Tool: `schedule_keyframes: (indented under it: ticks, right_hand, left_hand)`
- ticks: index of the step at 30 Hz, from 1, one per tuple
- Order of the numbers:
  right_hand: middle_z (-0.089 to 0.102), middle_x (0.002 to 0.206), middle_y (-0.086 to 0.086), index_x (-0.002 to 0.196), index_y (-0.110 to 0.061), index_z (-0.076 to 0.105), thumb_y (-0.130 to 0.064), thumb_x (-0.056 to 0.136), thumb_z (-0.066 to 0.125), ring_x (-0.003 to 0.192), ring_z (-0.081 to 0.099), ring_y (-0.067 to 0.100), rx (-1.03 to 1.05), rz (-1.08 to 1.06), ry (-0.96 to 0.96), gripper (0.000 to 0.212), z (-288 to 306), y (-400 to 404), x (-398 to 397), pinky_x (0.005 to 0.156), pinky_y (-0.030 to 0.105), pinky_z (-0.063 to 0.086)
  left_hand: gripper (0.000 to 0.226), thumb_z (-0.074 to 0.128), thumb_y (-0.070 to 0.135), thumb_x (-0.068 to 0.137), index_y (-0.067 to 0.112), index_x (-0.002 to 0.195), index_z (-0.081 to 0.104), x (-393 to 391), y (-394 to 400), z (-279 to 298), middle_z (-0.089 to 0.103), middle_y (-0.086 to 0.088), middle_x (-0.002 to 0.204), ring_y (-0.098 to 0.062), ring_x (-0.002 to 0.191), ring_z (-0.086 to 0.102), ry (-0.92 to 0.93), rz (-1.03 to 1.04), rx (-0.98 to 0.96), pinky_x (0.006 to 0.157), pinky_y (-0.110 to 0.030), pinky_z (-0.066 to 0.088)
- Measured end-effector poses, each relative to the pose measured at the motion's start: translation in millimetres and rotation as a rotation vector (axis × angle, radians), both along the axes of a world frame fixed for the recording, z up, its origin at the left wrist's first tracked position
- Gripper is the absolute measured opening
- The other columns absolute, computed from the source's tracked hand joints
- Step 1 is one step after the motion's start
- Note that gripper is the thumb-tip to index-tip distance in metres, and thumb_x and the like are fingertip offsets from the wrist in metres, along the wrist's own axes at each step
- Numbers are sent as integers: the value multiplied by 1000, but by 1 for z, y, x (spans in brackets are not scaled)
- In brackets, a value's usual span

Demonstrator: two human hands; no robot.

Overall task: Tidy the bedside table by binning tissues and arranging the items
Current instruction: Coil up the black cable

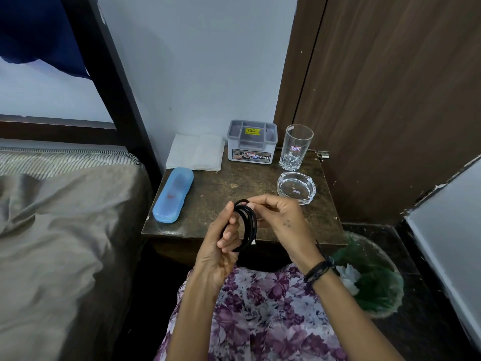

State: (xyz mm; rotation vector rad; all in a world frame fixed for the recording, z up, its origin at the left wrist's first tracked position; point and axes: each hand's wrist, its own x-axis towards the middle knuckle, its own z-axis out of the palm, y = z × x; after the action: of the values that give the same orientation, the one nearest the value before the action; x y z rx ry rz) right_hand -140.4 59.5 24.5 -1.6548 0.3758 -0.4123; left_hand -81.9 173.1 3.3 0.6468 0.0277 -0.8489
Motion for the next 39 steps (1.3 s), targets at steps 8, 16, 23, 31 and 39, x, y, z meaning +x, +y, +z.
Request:
schedule_keyframes:
  ticks: [8, 16, 23, 31, 39]
  right_hand:
    - [72, 81, 1, 88, -10, 75, -17, 83, 67, 71, 65, 6, -486, -205, -121, 11, 3, 6, 2, 65, 14, 51]
    - [70, 77, -8, 79, -22, 71, -12, 84, 65, 64, 64, -8, 31, -187, -40, 12, 1, 15, 2, 54, 6, 47]
    - [70, 61, -6, 86, -6, 69, -7, 86, 61, 57, 66, 2, 436, -50, 123, 8, 1, 9, 1, 52, 13, 51]
    - [68, 59, -5, 85, -14, 67, -9, 86, 61, 57, 65, 3, 543, -19, 258, 9, -4, 2, 1, 55, 15, 53]
    - [70, 86, 7, 99, -17, 49, -37, 73, 68, 79, 67, 17, 450, 117, 114, 38, -10, 2, -13, 74, 27, 54]
  left_hand:
    - [34, 88, 24, 53, 9, 51, 58, -6, -2, 1, 44, 2, 28, -5, 17, 41, 68, -127, -264, 22, -12, 33]
    - [31, 53, 28, 77, 11, 51, 57, -4, -2, -2, 42, 3, 30, -3, 18, 37, 93, -45, -122, 22, -9, 29]
    - [36, 49, 29, 78, 12, 47, 55, -1, 0, -5, 41, 2, 25, -5, 15, 37, 107, -142, -151, 20, -11, 30]
    - [31, 64, 34, 68, 17, 47, 50, -11, -6, -12, 40, 5, 27, 0, 18, 26, -251, -21, 218, 24, -8, 18]
    - [33, 64, 41, 66, 22, 45, 49, -14, -6, -14, 40, 5, 28, -1, 22, 27, -312, 117, 313, 28, -12, 19]
